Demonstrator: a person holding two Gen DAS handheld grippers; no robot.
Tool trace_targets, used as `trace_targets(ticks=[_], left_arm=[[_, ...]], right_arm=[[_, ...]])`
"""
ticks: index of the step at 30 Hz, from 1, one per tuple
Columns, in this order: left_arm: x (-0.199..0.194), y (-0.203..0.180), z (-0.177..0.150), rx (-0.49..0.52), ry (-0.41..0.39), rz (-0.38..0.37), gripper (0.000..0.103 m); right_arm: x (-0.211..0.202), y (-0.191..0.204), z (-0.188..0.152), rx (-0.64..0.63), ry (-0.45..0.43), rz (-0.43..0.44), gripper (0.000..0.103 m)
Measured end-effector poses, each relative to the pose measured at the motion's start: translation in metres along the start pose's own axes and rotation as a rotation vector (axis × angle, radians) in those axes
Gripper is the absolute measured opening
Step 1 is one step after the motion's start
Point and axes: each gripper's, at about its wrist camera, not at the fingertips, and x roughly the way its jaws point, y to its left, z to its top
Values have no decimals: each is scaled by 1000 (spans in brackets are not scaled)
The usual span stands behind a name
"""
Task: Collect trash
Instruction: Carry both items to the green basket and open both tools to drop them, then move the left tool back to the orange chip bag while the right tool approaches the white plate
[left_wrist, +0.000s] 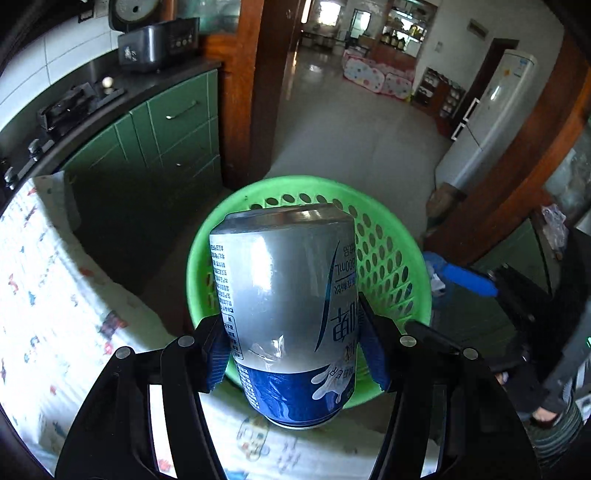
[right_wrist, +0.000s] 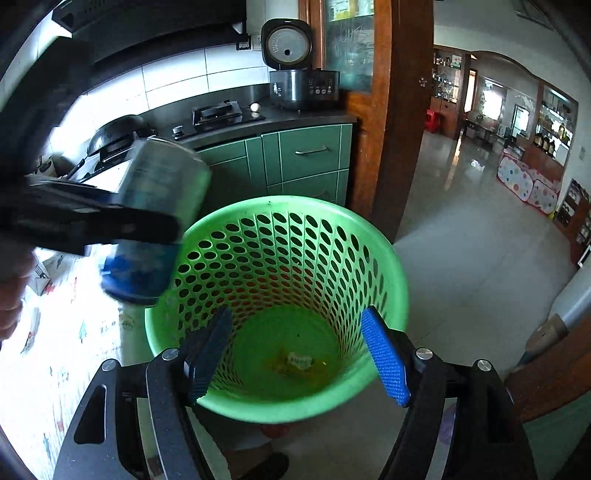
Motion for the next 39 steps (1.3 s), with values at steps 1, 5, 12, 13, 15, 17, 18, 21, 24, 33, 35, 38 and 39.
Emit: trace_targets(ticks=[1,5,12,13,15,17,18,21,24,33,35,38,39], left_arm=[[5,-1,1,-5,11,7,60],[27,-4,5,-15,53,20,60],[26,-1,-4,-33,47,16,75],[21,-2,-6,-32,42,17,75],[7,-2,-11,-24,18,26,75],[-9,-2,-17,-19,-9,34,75],[-20,-1,-22,-18,-27,41,76],[-56,2,-41,-19,-71,83,80],[-91,8,-64,-28,-102,120,80],[-176,43,-157,-59,-163,188,80],[-191,54,-179,-84,-171,193,80],[-214,72,-213,-125,-188,223,80],[-221,77,-224,-138,-190,232,80]], right_arm=[[-2,-1,-2,-1,-2,-3,71],[-9,-3,-14,-18,-7,-27,73],[-22,-4,-28,0,1,-27,73],[-25,-3,-29,-5,0,-33,73],[-32,2,-30,-10,-2,-30,73],[-41,8,-32,-2,-15,-15,73],[-47,11,-34,3,-21,-2,74],[-62,27,-37,-5,-43,27,75],[-73,51,-39,-34,-50,60,75],[-96,137,-36,-152,-68,181,75],[-99,159,-34,-184,-66,209,75],[-101,192,-33,-231,-67,251,75],[-101,203,-32,-242,-64,267,75]])
